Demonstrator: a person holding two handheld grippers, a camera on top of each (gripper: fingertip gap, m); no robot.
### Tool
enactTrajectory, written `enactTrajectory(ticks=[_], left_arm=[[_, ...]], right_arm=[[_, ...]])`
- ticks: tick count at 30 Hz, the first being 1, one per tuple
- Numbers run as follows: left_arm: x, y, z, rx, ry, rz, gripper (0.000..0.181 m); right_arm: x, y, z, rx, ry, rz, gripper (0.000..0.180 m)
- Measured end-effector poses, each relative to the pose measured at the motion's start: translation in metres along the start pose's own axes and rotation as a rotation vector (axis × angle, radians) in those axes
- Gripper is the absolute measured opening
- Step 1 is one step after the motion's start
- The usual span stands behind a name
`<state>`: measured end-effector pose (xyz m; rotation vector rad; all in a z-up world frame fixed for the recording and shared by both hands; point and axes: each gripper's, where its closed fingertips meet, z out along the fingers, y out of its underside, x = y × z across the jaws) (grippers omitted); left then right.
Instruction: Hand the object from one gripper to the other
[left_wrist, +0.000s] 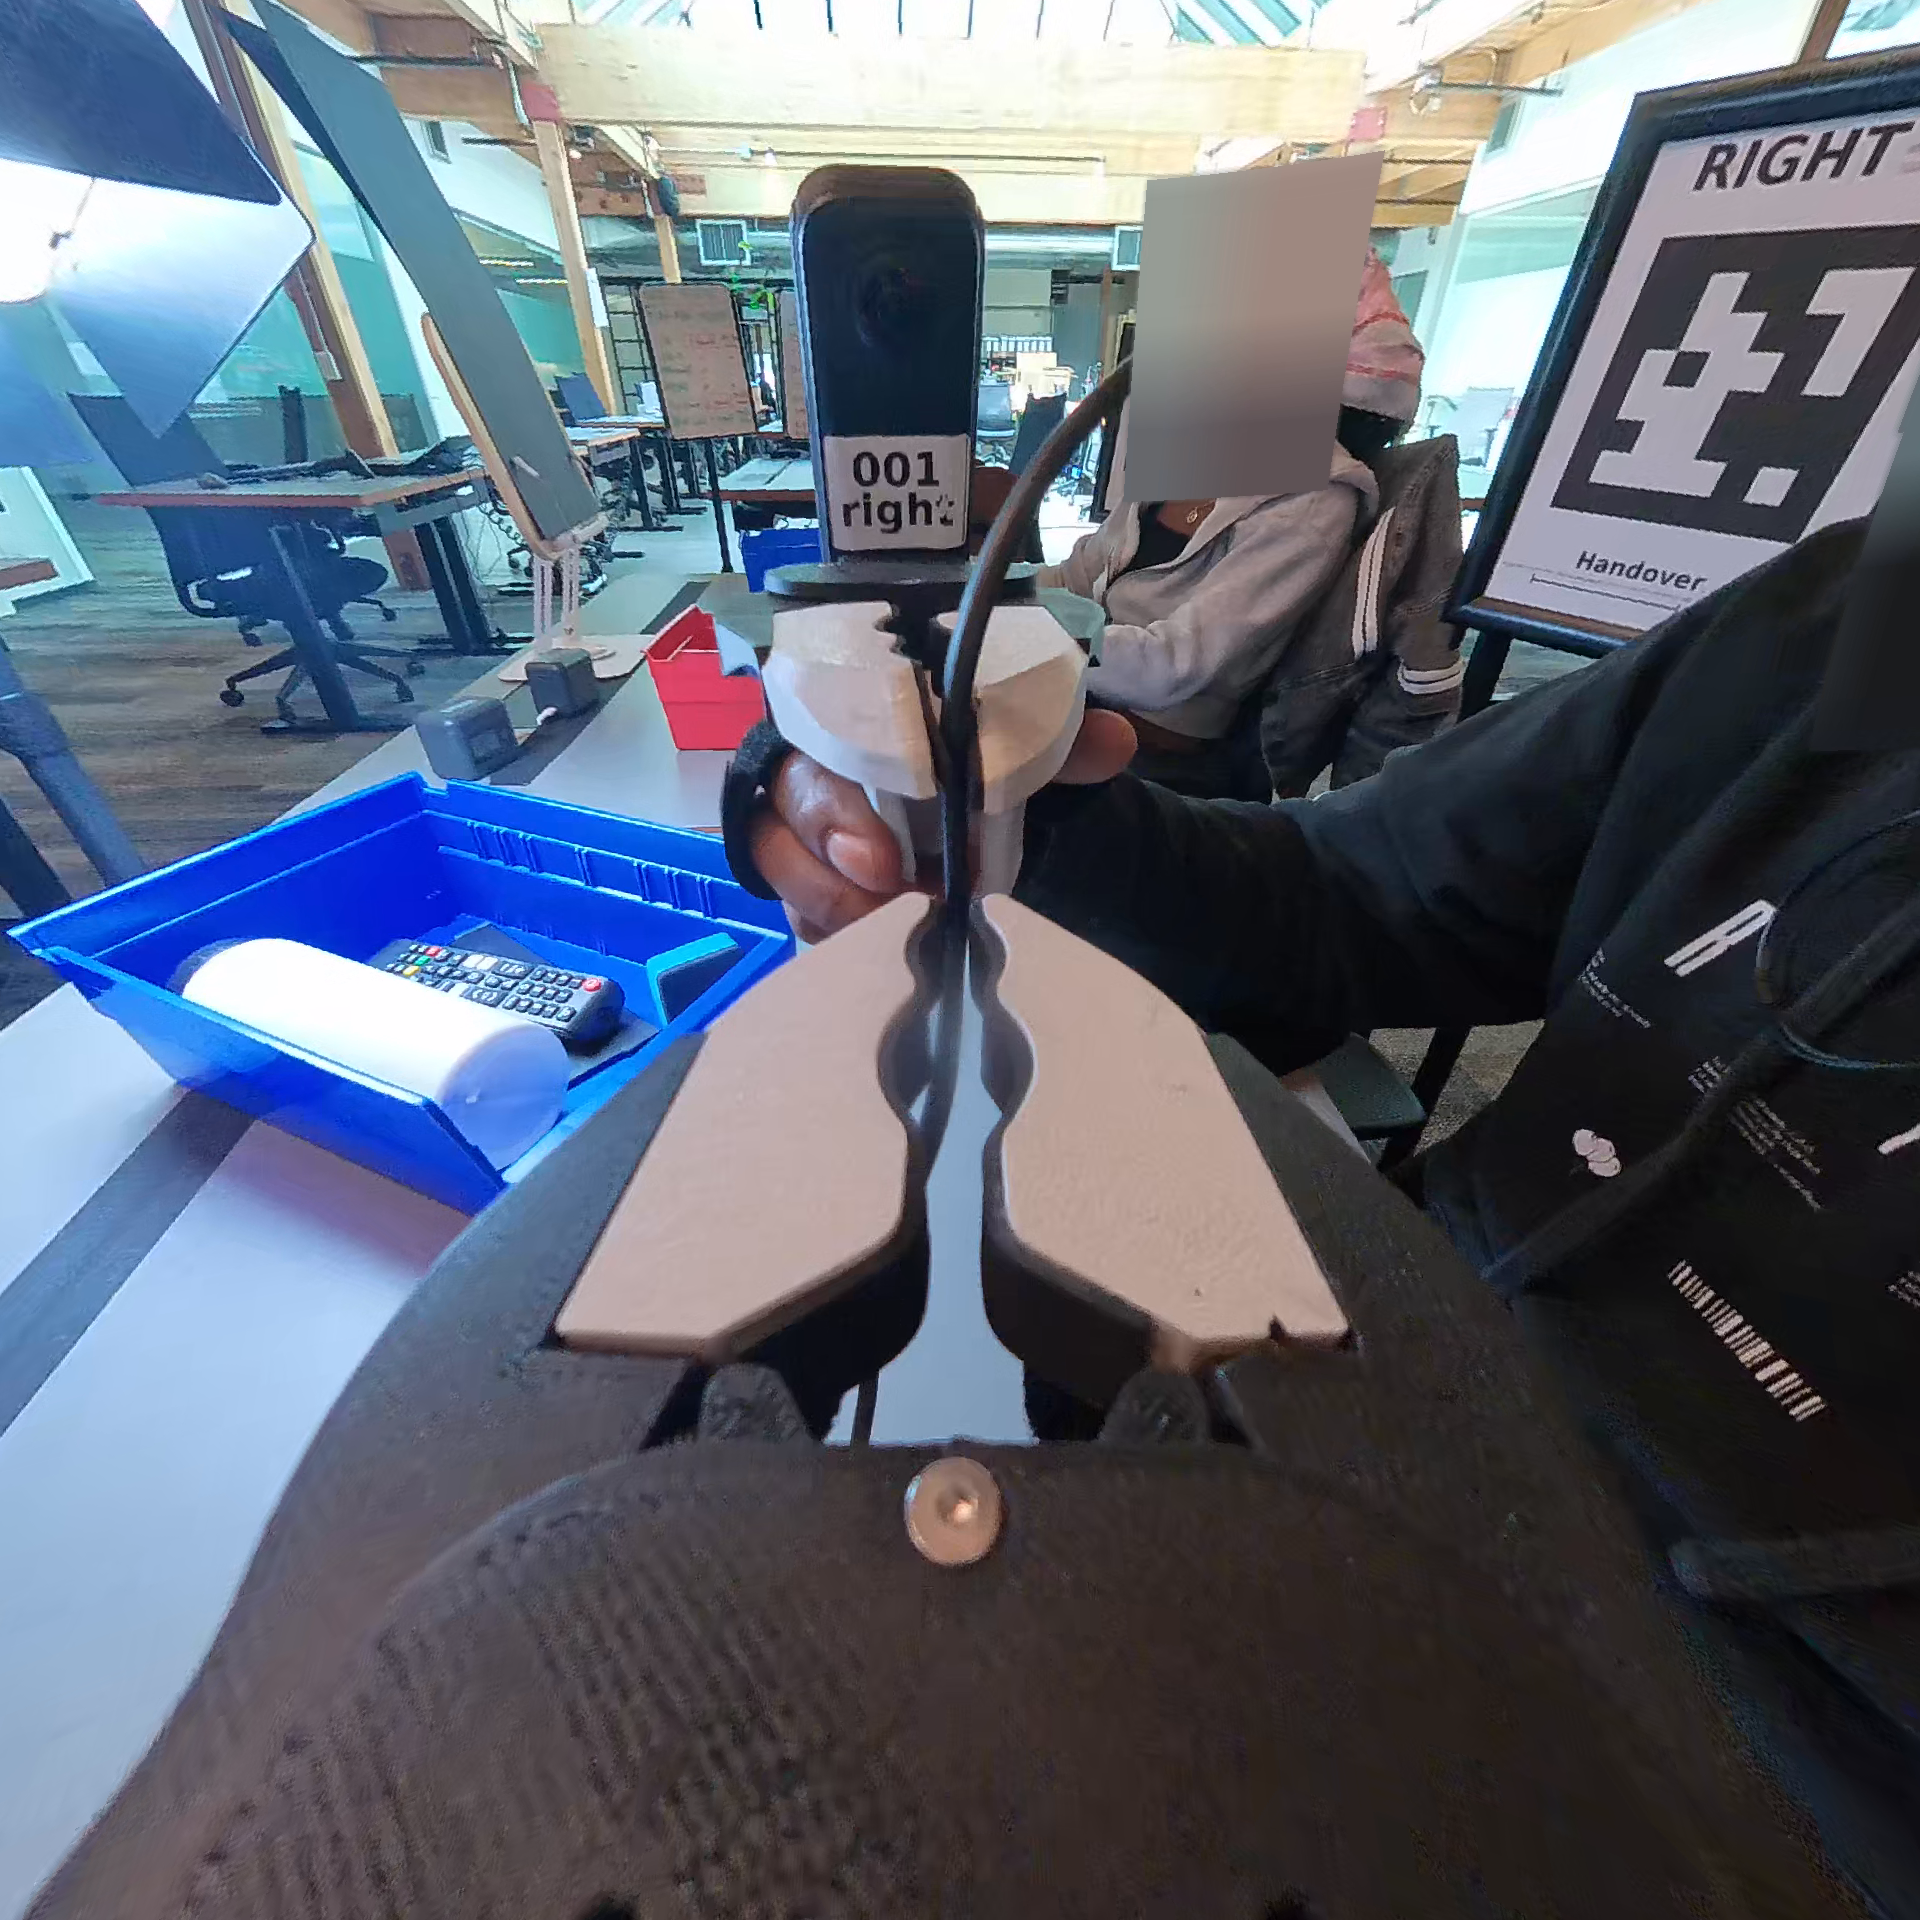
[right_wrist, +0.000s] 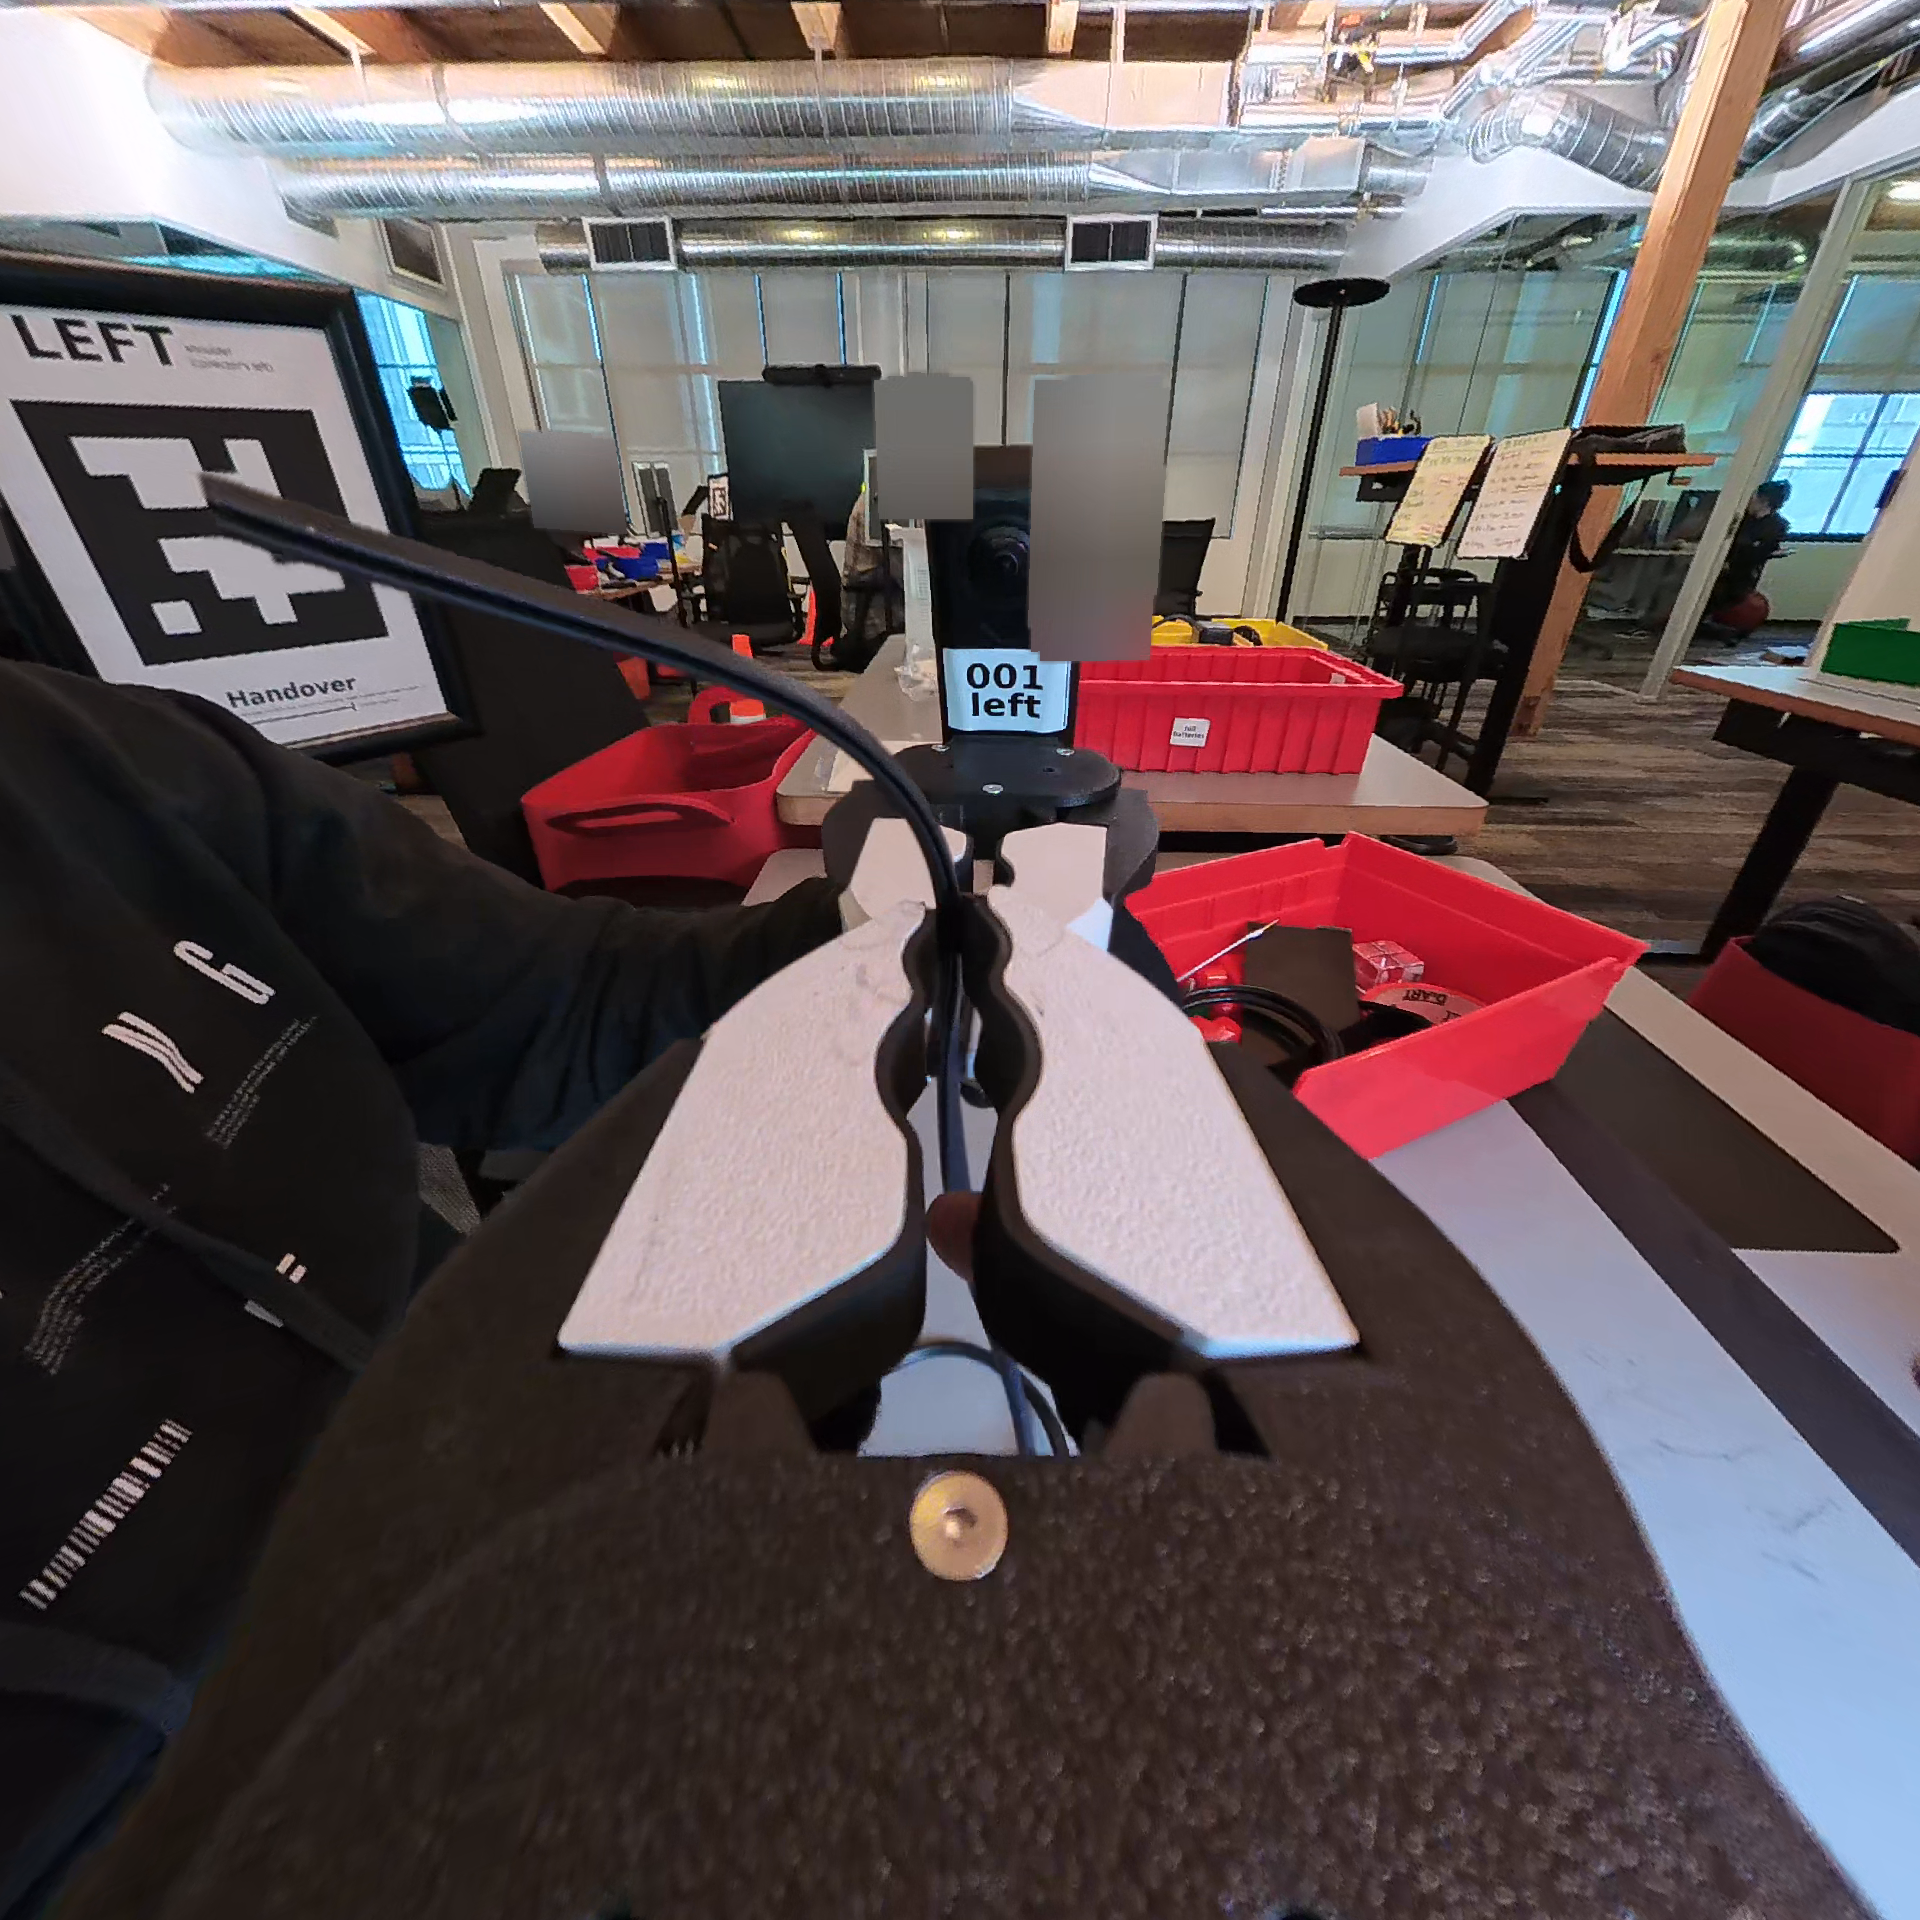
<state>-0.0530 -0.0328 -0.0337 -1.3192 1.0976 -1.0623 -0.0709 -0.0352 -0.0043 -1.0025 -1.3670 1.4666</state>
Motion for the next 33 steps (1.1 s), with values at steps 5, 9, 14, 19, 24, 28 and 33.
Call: enactTrajectory(ticks=[5,9,14,19,24,28,33], left_arm=[[0.001,-0.004,0.001,-0.002,-0.012,-0.007,0.004],[-0.003,-0.016,-0.003,0.059,-0.020,-0.114,0.004],[-0.011,-0.037,-0.014,0.174,-0.053,-0.214,0.003],[-0.016,-0.033,-0.013,0.149,-0.096,-0.203,0.003],[-0.015,-0.029,-0.010,0.130,-0.090,-0.204,0.003],[-0.016,-0.031,-0.012,0.138,-0.091,-0.201,0.003],[-0.017,-0.032,-0.014,0.144,-0.100,-0.191,0.003]], right_arm=[[0.003,-0.004,-0.002,0.044,-0.001,0.030,0.004],[0.009,-0.015,-0.006,0.120,0.023,0.068,0.014],[0.013,-0.007,-0.009,0.105,-0.017,0.125,0.024],[0.012,0.019,0.005,-0.027,0.008,0.028,0.015],[0.012,0.021,0.008,-0.034,0.032,0.004,0.004],[0.013,0.020,0.008,-0.009,0.025,0.026,0.004],[0.014,0.014,0.007,0.022,0.026,0.049,0.020]])
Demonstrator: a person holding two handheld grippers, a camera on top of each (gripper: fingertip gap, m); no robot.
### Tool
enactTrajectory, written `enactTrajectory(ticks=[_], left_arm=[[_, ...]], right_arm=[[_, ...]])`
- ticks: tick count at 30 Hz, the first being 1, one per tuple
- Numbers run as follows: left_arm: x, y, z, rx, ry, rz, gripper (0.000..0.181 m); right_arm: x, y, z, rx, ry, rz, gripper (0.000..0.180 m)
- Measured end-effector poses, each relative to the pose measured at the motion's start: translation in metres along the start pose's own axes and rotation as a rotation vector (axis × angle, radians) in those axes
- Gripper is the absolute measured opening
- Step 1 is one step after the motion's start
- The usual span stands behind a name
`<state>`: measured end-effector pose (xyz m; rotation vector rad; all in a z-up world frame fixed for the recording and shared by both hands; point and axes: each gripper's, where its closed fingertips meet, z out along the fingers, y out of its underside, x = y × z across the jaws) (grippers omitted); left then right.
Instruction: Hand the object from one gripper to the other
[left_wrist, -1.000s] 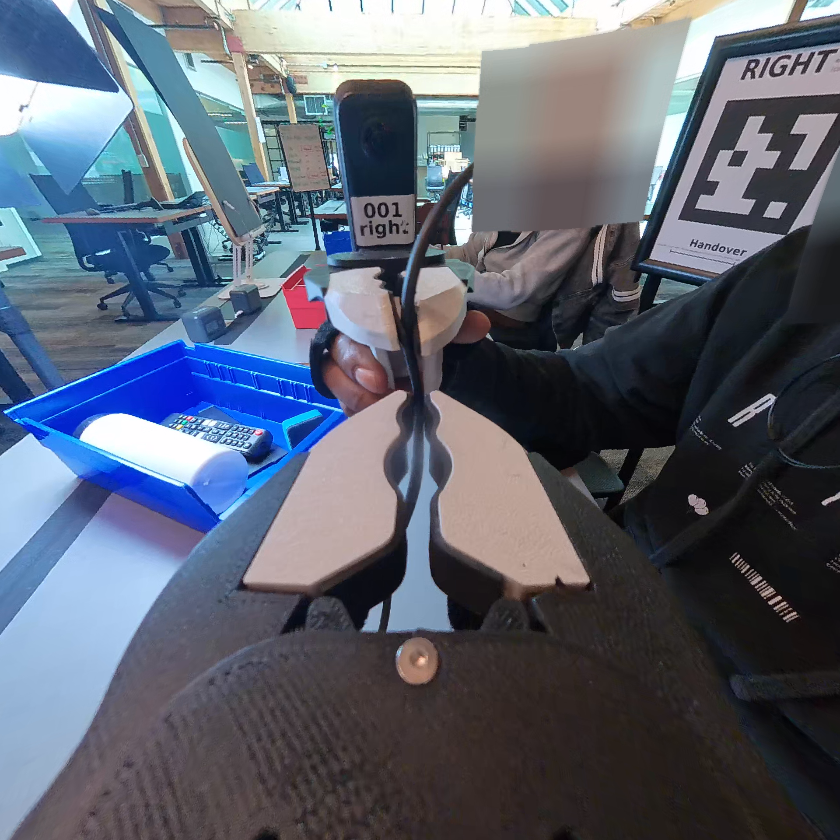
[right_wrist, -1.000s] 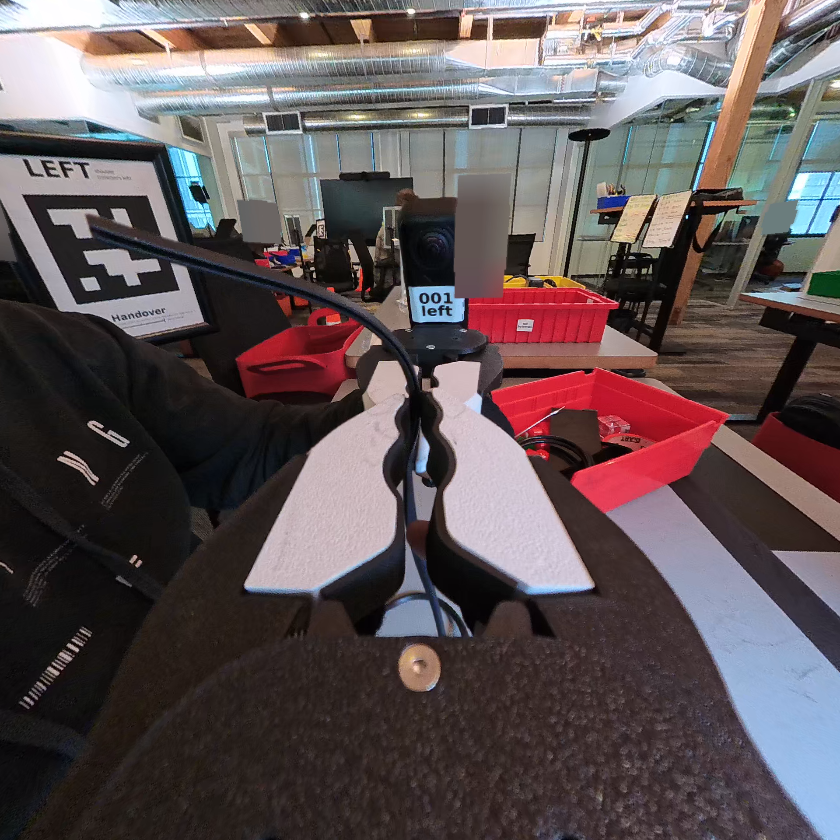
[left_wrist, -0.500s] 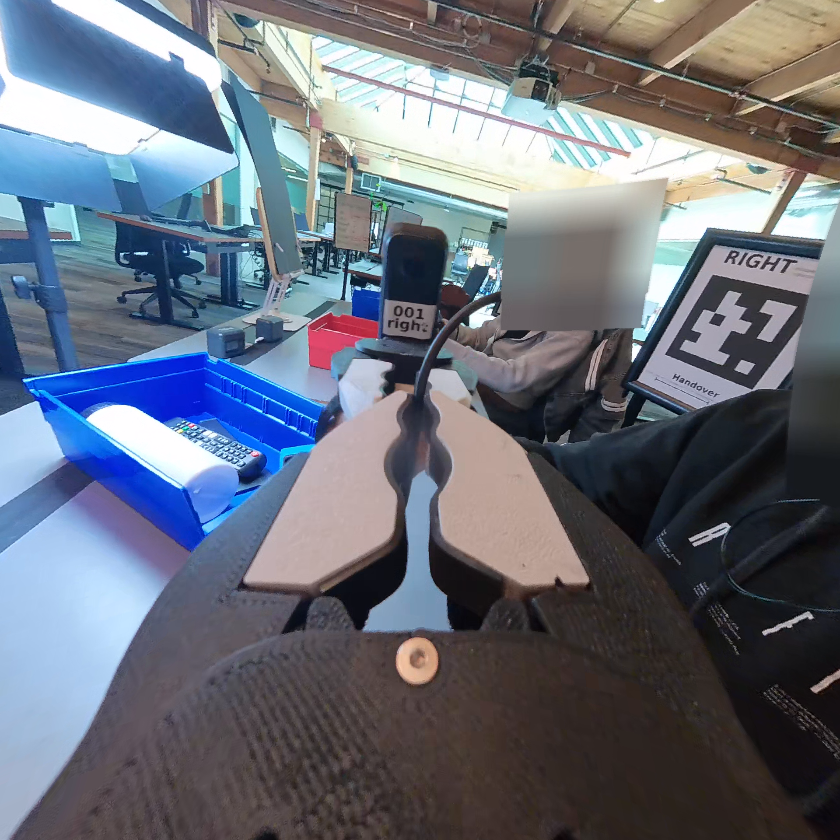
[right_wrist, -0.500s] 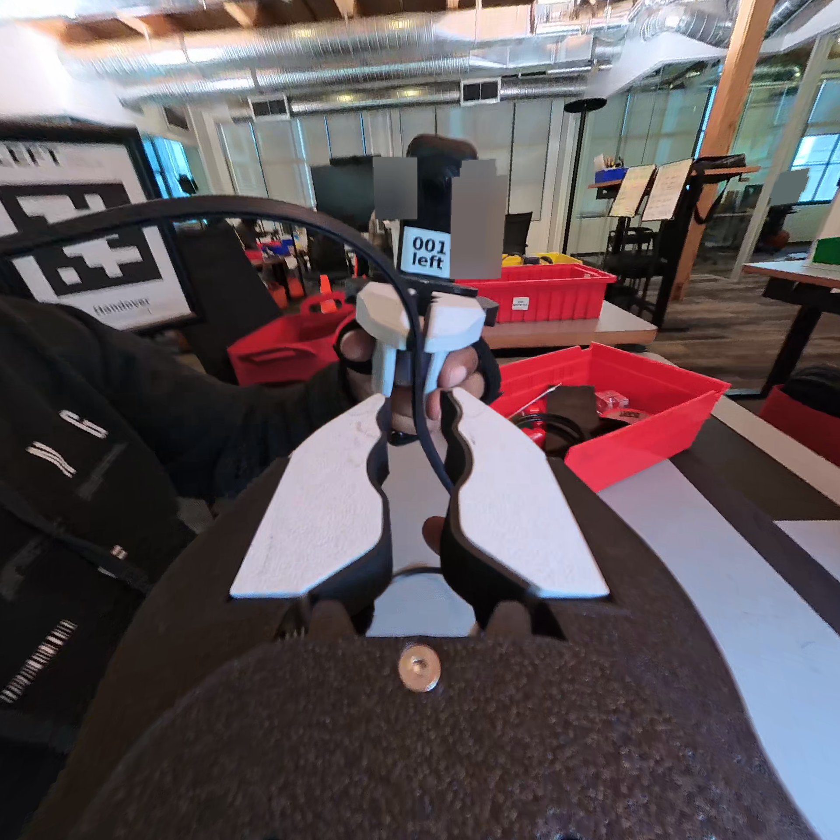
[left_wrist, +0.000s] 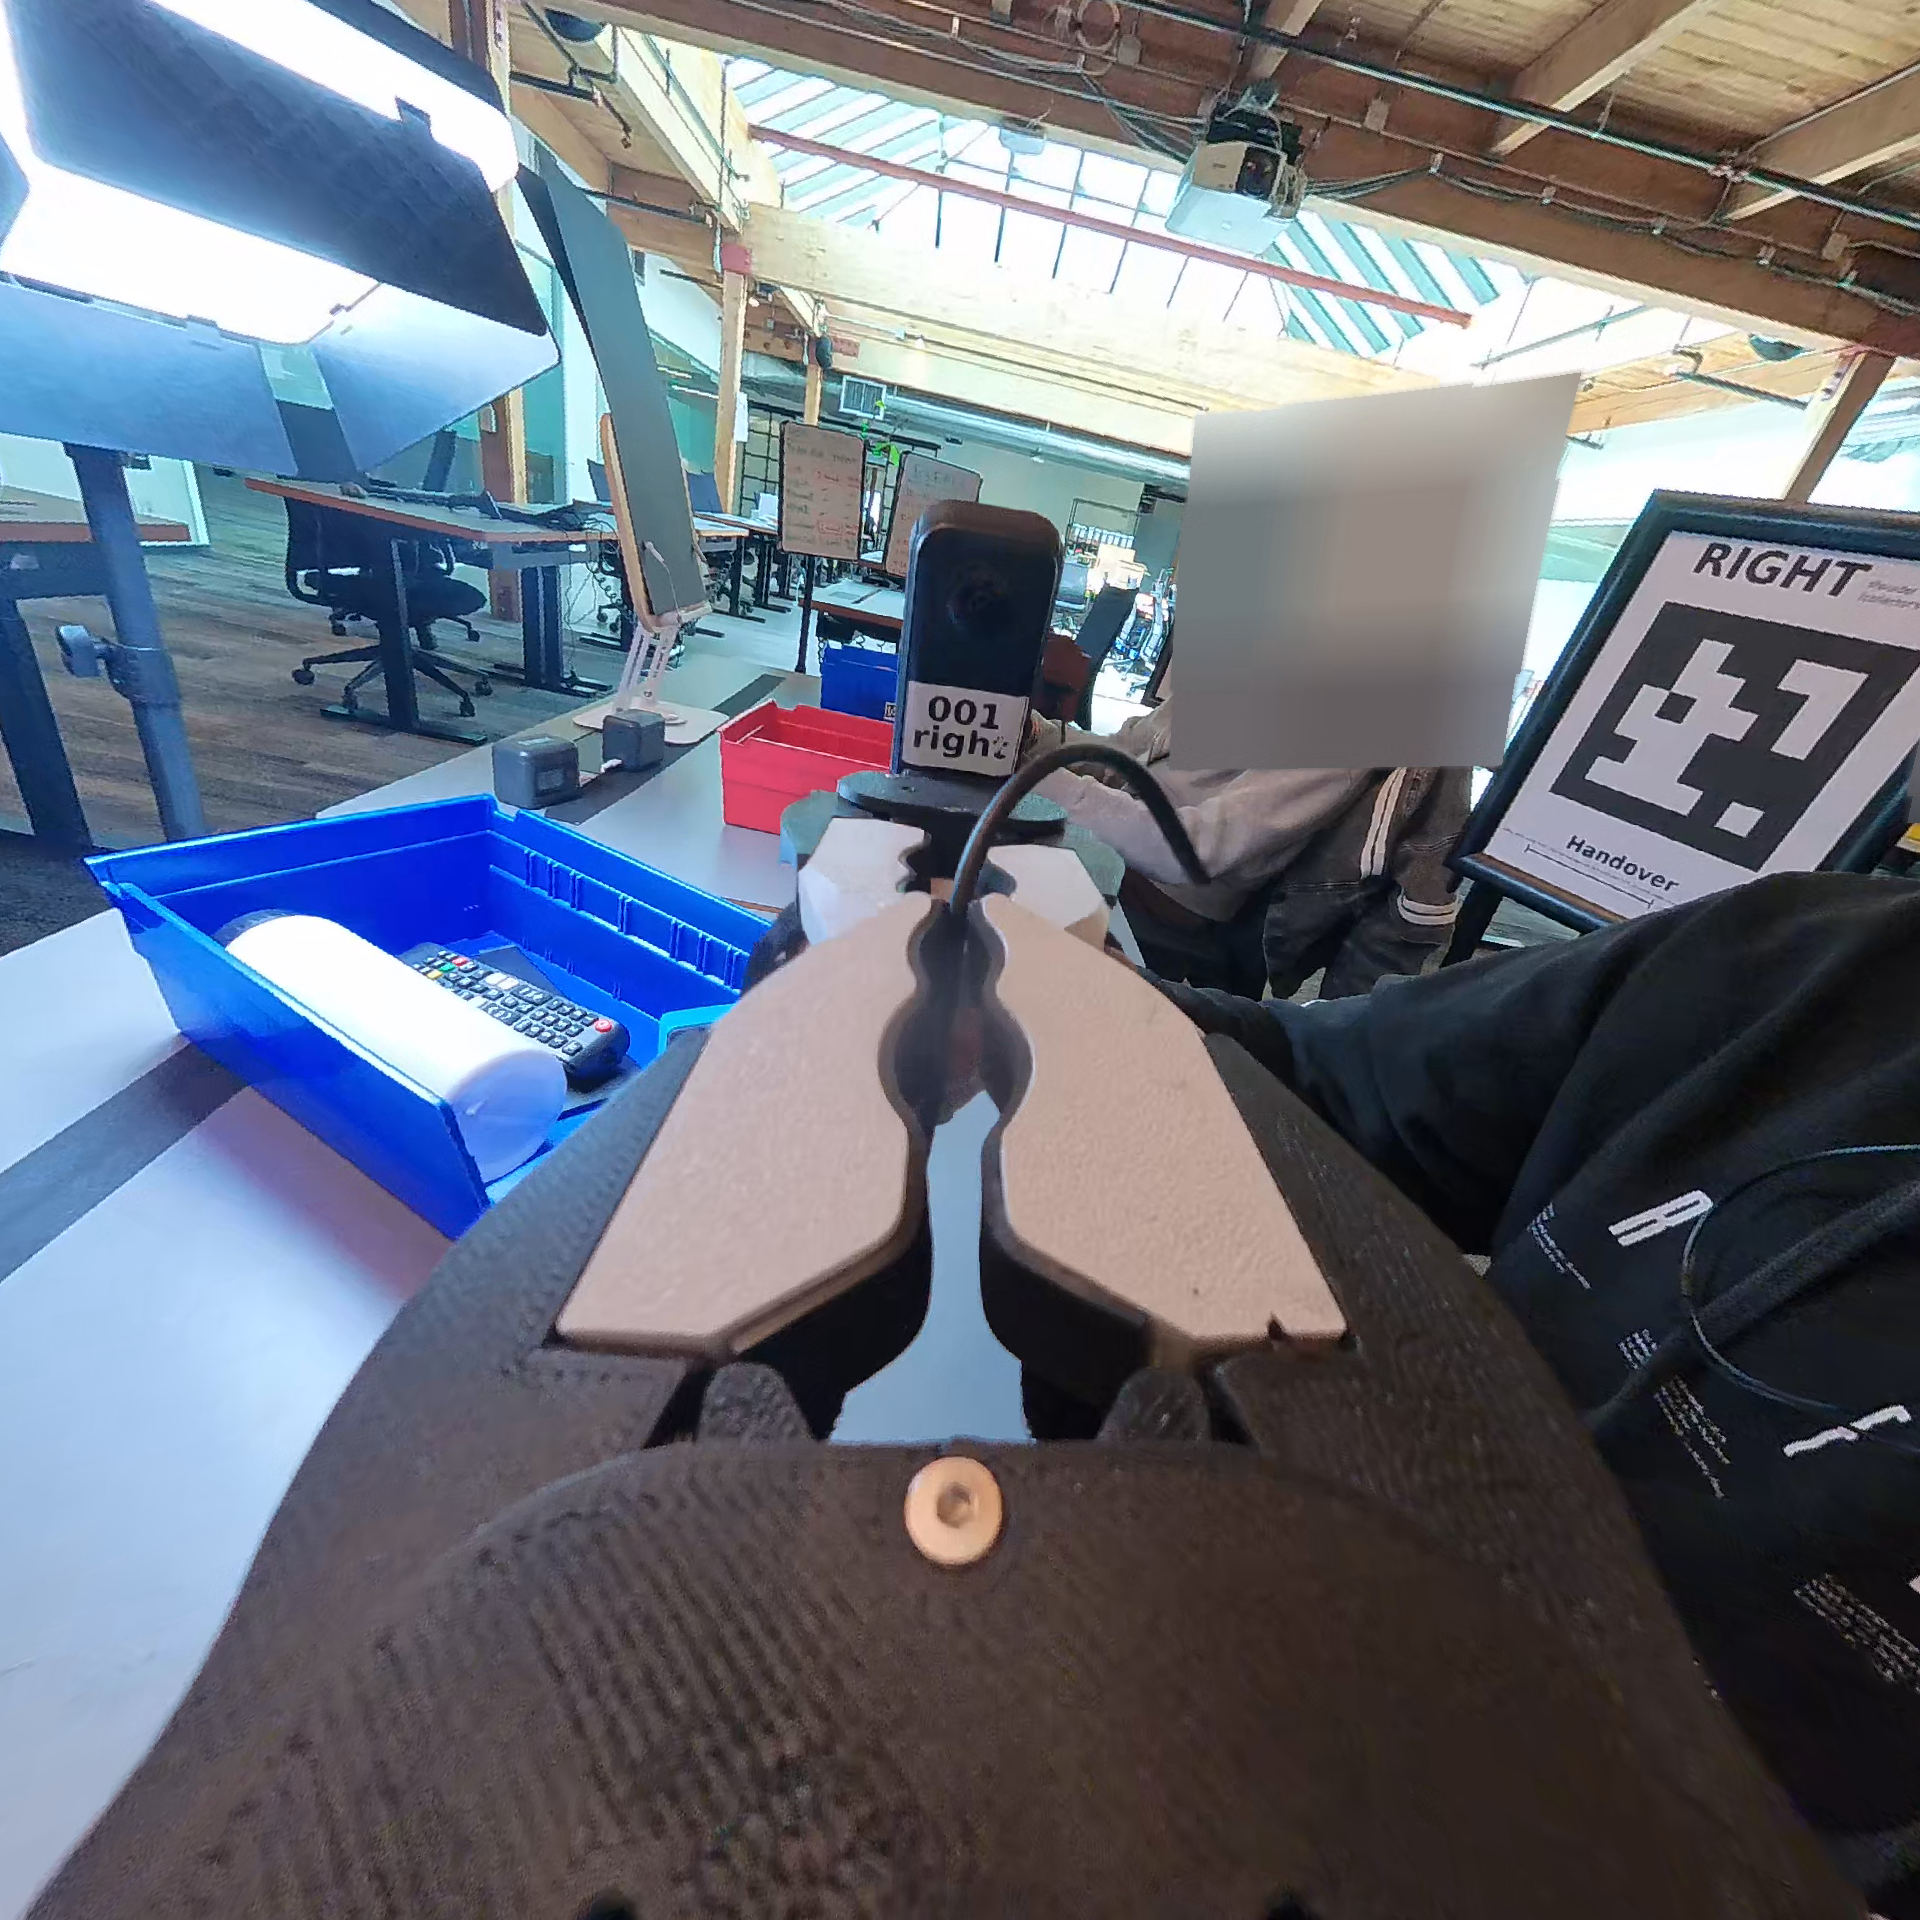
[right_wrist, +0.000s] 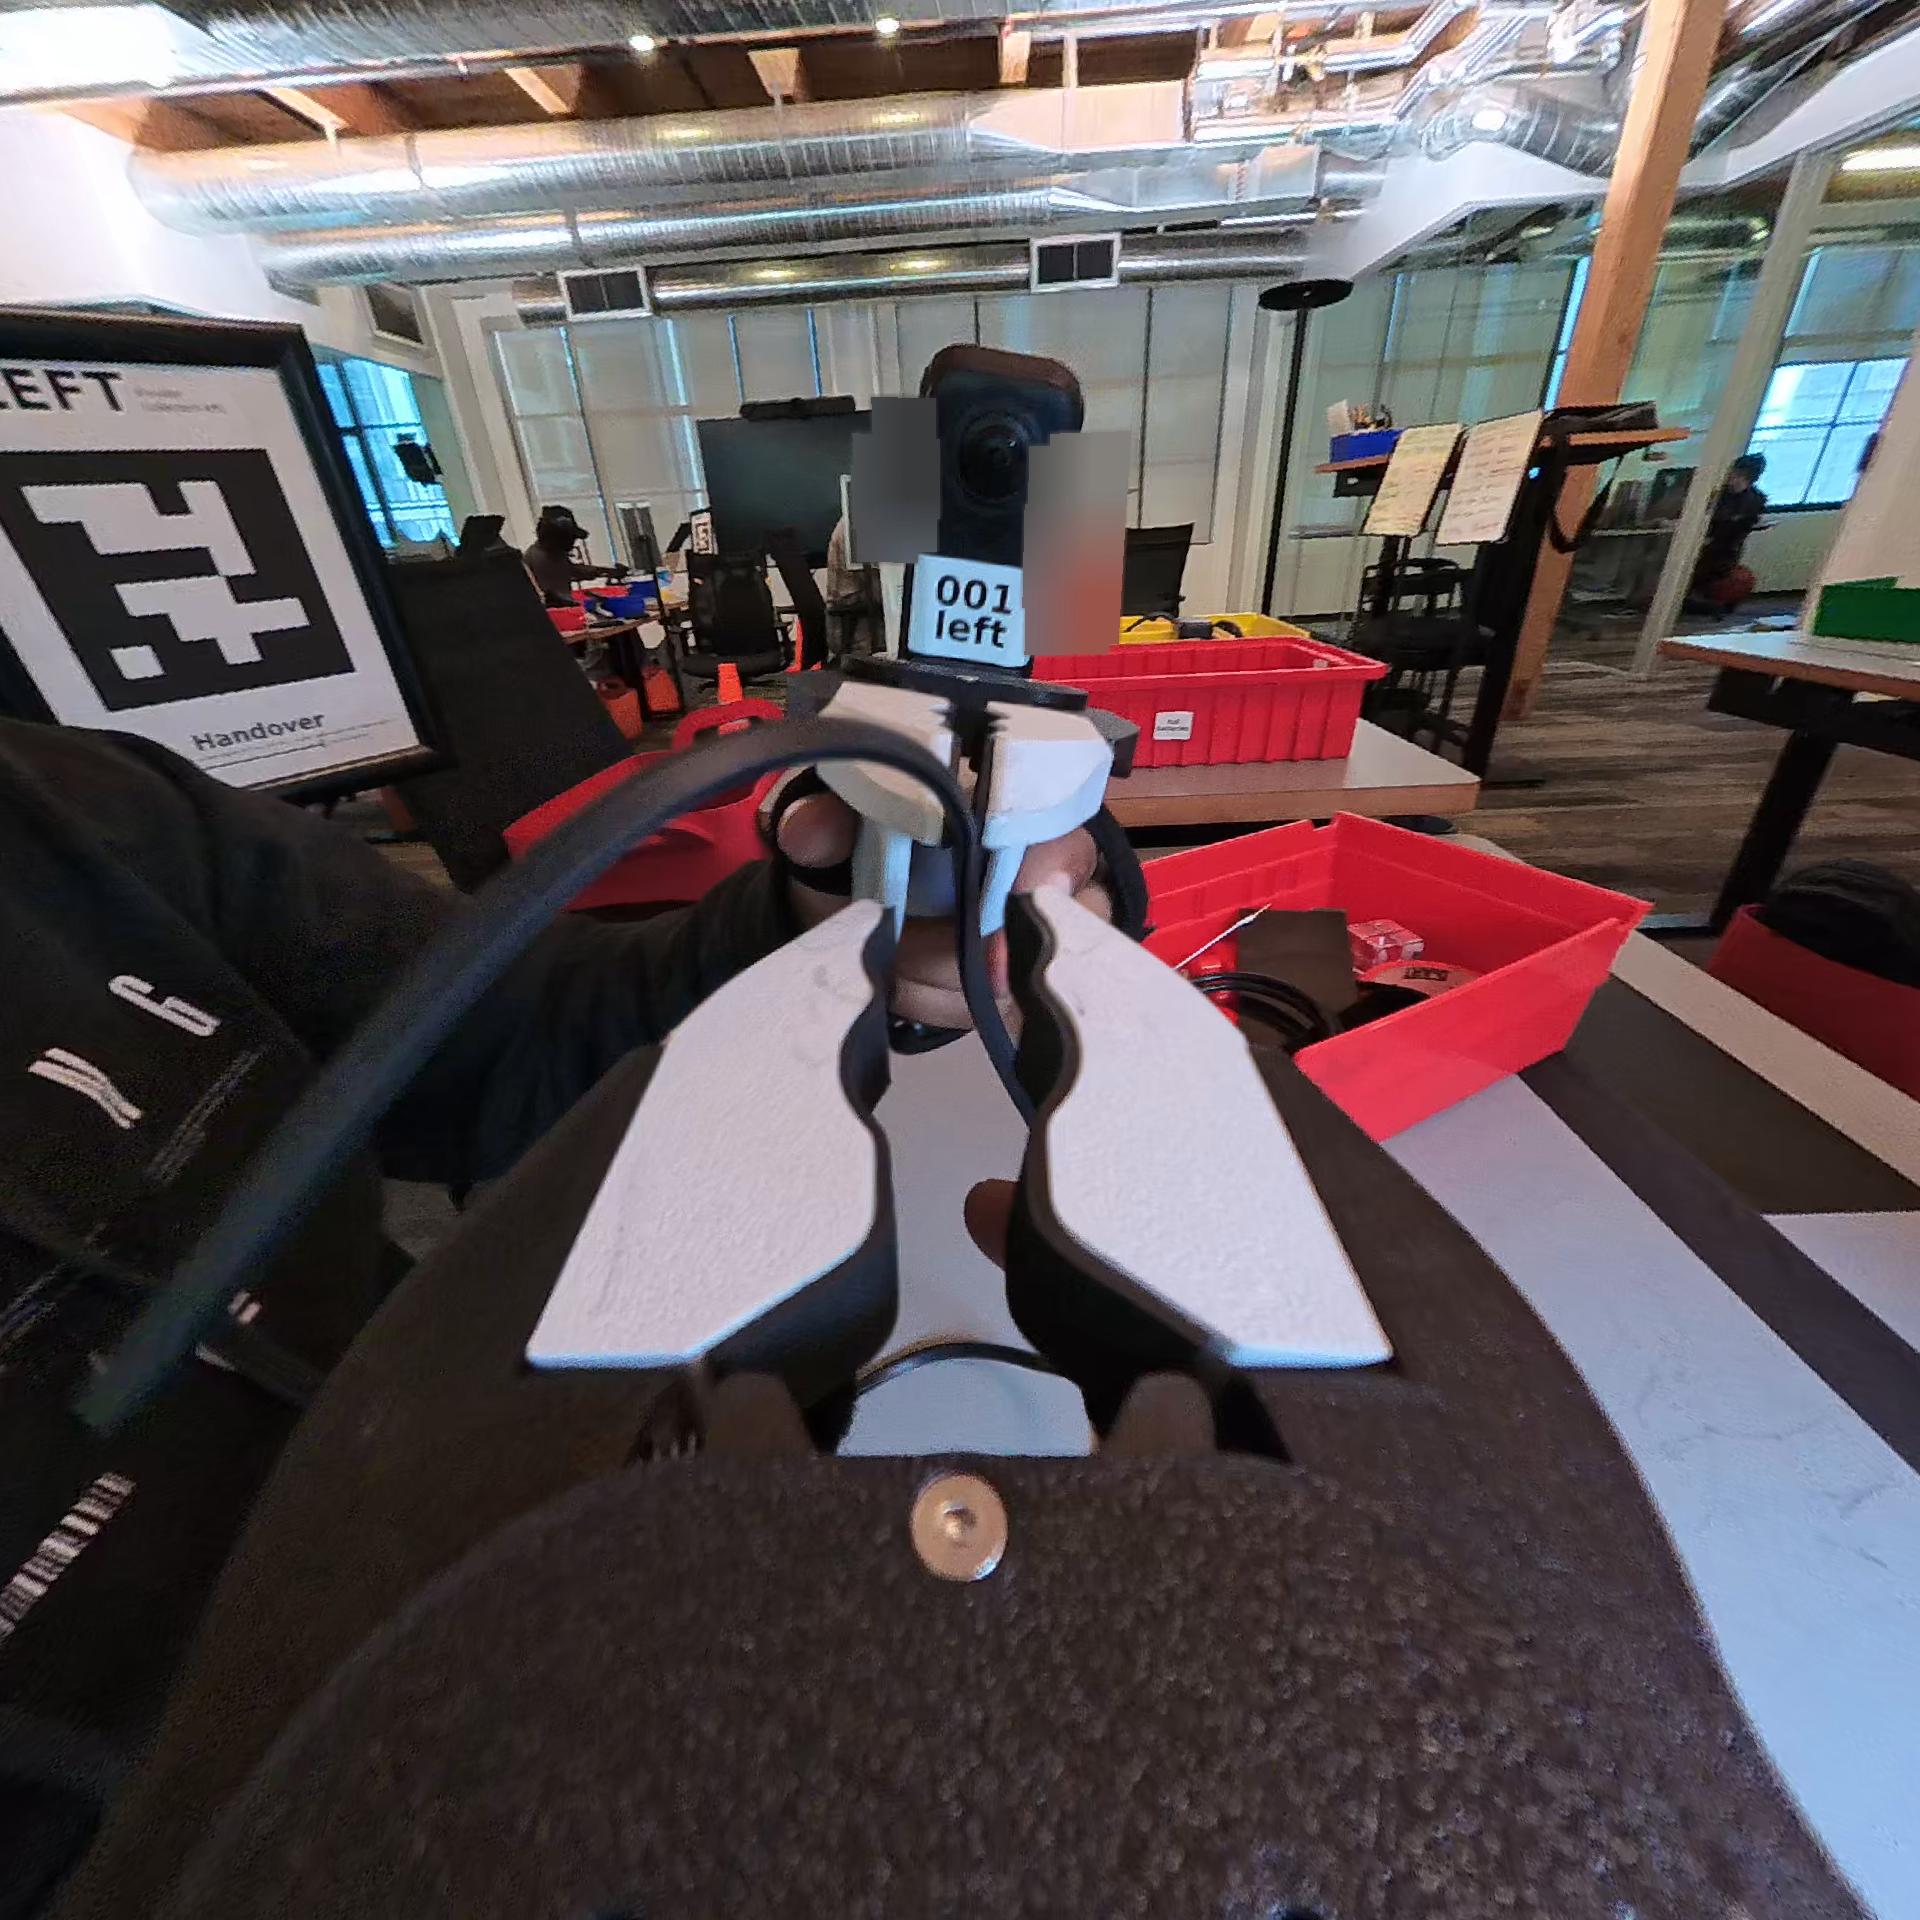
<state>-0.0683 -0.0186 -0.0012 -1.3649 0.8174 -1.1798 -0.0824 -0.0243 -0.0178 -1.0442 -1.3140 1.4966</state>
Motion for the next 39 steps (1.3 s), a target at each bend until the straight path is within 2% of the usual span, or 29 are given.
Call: enactTrajectory(ticks=[2,7,9,12,15,18,21,23,26,29,31,33,39], left_arm=[[0.000,0.002,0.002,-0.007,-0.004,0.007,0.003],[-0.001,0.006,0.002,-0.033,-0.022,0.061,0.003],[-0.001,0.009,-0.002,-0.078,-0.037,0.135,0.016],[0.000,0.019,-0.005,-0.152,-0.040,0.221,0.019],[0.003,0.029,0.001,-0.205,-0.034,0.252,0.007],[0.000,0.031,0.004,-0.218,-0.062,0.258,0.004],[-0.005,0.020,0.003,-0.156,-0.103,0.213,0.004],[-0.006,0.010,0.002,-0.090,-0.091,0.132,0.004],[-0.009,-0.002,-0.003,-0.001,-0.077,0.025,0.004],[-0.010,-0.001,-0.002,0.004,-0.075,0.010,0.004],[-0.012,0.004,0.001,-0.019,-0.092,0.029,0.004],[-0.010,0.006,0.003,-0.025,-0.081,0.036,0.004],[-0.009,0.004,0.001,-0.004,-0.073,0.053,0.004]], right_arm=[[0.002,-0.002,-0.001,0.014,0.025,-0.020,0.005],[0.003,0.000,-0.003,-0.008,0.025,-0.031,0.003],[0.000,-0.006,-0.006,0.008,0.005,-0.028,0.003],[-0.004,-0.011,-0.012,0.008,-0.016,-0.014,0.003],[-0.006,-0.011,-0.011,0.000,-0.031,0.005,0.003],[-0.004,-0.012,-0.011,0.020,-0.032,0.030,0.003],[0.008,-0.020,-0.013,0.113,-0.006,0.114,0.005],[0.014,-0.019,-0.015,0.141,-0.009,0.157,0.014],[0.009,-0.001,-0.011,0.064,-0.067,0.161,0.021],[0.006,0.012,0.001,0.008,-0.045,0.098,0.021],[0.000,0.014,0.008,-0.011,-0.034,0.043,0.018],[0.004,0.014,0.009,-0.024,0.023,-0.006,0.000],[-0.003,0.003,0.004,-0.030,0.006,-0.017,0.000]])
